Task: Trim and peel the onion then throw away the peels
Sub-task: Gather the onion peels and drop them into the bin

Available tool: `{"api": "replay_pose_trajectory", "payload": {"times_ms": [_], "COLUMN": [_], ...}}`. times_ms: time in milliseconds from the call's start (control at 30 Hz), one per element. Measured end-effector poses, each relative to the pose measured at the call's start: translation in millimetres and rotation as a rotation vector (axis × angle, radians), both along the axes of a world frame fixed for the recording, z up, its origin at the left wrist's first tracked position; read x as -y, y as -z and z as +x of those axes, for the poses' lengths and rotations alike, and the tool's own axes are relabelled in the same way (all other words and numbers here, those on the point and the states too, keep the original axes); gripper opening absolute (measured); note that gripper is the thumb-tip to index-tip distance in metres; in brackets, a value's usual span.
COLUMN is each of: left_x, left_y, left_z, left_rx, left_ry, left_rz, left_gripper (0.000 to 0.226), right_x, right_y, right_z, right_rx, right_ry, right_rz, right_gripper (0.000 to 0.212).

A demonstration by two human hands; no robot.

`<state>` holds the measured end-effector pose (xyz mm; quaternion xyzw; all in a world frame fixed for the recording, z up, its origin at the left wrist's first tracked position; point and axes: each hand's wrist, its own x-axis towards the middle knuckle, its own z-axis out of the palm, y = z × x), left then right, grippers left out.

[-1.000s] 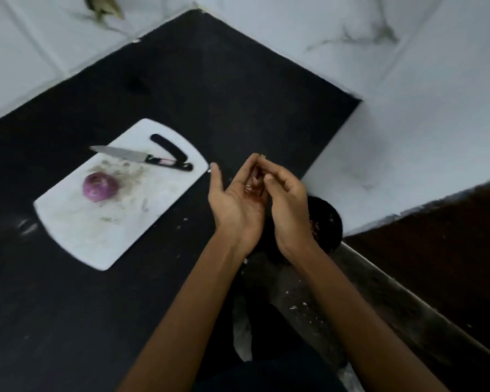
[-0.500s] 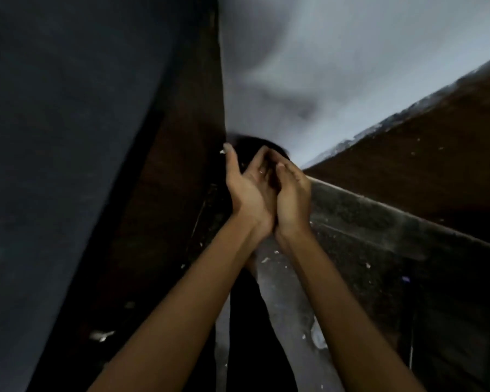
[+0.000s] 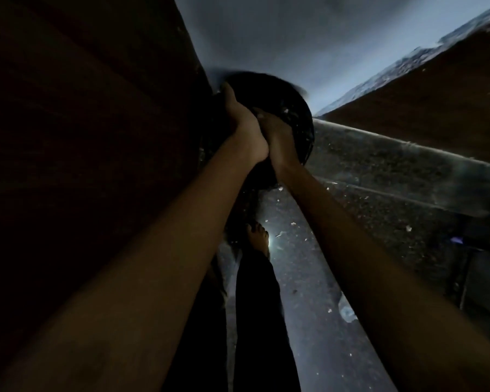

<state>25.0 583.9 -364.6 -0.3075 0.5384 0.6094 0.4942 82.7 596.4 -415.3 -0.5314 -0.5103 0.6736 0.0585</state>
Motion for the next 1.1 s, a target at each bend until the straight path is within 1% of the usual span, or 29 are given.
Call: {"api": "replay_pose_trajectory", "payload": {"times_ms": [67, 100, 133, 167, 200, 233, 300, 333, 367, 433, 533, 633, 700, 800, 900, 1100], "left_x": [6, 11, 16, 21, 24, 25, 24, 22, 21, 19, 22, 31, 39, 47, 50, 54], "left_y": [7, 10, 13, 15, 17, 15, 9, 7, 4, -4, -15, -21, -25, -32, -35, -34], "left_z": [-2, -1, -1, 0, 0, 0, 0, 0, 0, 1, -1, -2, -4, -5, -4, -5], "left_rx": [-0.006, 0.009, 0.018, 0.025, 0.025, 0.026, 0.008, -0.005, -0.019, -0.059, -0.135, -0.174, -0.205, -0.29, -0.353, -0.405], "left_ry": [0.006, 0.008, 0.013, -0.008, -0.019, -0.024, 0.019, 0.048, 0.075, 0.132, 0.212, 0.203, 0.219, 0.329, 0.414, 0.408], "left_rz": [0.02, 0.03, 0.028, 0.046, 0.059, 0.054, 0.033, 0.022, 0.016, -0.005, -0.045, -0.06, -0.07, -0.108, -0.13, -0.097], "left_gripper": [0.089, 0.086, 0.083, 0.079, 0.077, 0.075, 0.071, 0.069, 0.068, 0.066, 0.064, 0.062, 0.062, 0.063, 0.064, 0.064], "right_x": [-4, -7, -12, -17, -20, -19, -16, -14, -12, -8, -7, -11, -12, -9, -4, 2], "right_y": [20, 29, 35, 40, 41, 32, 16, 9, 1, -8, -14, -18, -19, -23, -32, -50], "right_z": [4, 10, 16, 21, 24, 24, 19, 15, 13, 12, 16, 21, 27, 32, 33, 28], "right_rx": [0.129, 0.257, 0.38, 0.455, 0.47, 0.428, 0.221, 0.111, 0.035, -0.035, -0.055, -0.079, -0.071, -0.034, -0.058, -0.024], "right_ry": [-0.129, -0.212, -0.304, -0.335, -0.318, -0.244, 0.014, 0.094, 0.117, 0.092, 0.079, 0.051, -0.011, -0.159, -0.221, -0.274], "right_rz": [0.053, 0.09, 0.141, 0.178, 0.22, 0.203, 0.005, -0.104, -0.161, -0.128, -0.022, -0.02, -0.006, 0.079, 0.07, 0.258], "right_gripper": [0.047, 0.05, 0.048, 0.044, 0.04, 0.036, 0.03, 0.025, 0.019, 0.006, 0.012, 0.016, 0.02, 0.024, 0.03, 0.017]}}
